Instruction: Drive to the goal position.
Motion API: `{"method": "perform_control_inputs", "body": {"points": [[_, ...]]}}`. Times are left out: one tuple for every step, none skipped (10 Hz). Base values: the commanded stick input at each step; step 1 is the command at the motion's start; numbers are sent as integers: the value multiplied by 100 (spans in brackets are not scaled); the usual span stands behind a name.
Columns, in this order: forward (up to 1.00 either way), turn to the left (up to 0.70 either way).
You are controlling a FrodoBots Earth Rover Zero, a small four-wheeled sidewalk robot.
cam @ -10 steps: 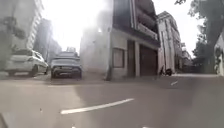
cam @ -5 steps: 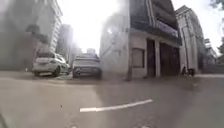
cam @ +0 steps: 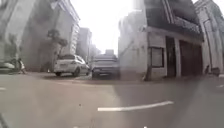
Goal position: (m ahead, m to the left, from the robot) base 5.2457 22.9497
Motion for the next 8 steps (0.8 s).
{"method": "perform_control_inputs", "body": {"points": [[0,85],[0,85],[0,85],[0,85],[0,85],[0,85],[0,85],[0,85]]}}
